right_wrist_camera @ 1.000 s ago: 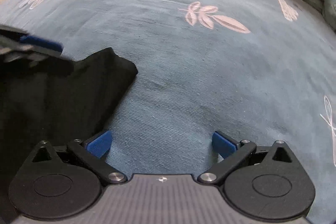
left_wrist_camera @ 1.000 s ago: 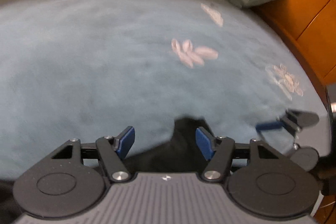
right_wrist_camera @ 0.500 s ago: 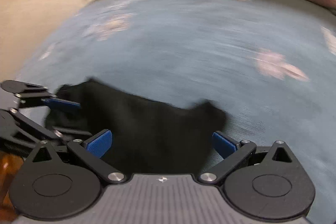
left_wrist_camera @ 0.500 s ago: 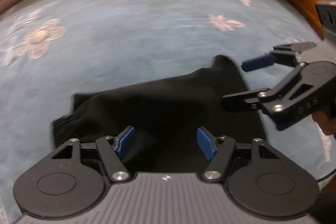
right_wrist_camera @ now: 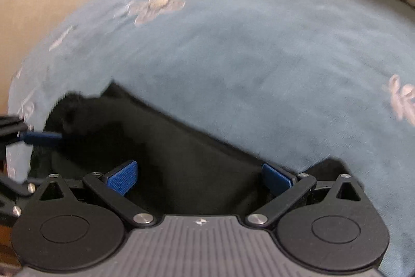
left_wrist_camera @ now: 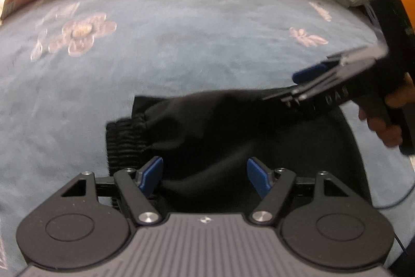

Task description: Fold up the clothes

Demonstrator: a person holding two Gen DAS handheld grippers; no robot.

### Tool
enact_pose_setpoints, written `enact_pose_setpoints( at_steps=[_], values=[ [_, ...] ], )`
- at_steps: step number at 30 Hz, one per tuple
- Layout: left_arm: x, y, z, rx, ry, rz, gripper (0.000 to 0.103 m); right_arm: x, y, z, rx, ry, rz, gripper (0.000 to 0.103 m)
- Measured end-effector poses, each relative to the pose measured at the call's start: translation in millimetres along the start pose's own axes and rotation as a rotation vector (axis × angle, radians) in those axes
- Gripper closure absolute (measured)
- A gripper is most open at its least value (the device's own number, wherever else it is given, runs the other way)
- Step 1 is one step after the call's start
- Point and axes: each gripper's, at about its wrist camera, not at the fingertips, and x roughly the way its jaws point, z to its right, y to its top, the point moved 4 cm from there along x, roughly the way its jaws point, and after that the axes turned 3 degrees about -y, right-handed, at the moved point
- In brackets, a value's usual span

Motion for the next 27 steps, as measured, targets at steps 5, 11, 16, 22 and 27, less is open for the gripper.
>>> enact_pose_setpoints(
  at_steps=[5,11,16,22,27],
  values=[
    [-19,-7,8,0.045,-0.066,0.000,0.027,-34,15,-26,-0.047,0.129,0.038,0.000],
    [-10,-26,1,0.000,-0.069,-0.032,0.027,-9,19,-73,-0.143,0.244,-0.015,0.000],
    [-7,-34,-10,-0.030,-0.039,-0.032,0.027,35,20,-71,-0.148,0.137,-0.061,0.000],
    [-30,-27,5,-0.015,-0.106,-0.022,0.027,34,30,-64,-0.068,0.112,-0.102,0.000],
    [-27,-28,37,0.000,-0.234,-0.047,0.027,27,24,-68,-0.063,0.083,-0.148,0.000]
  ],
)
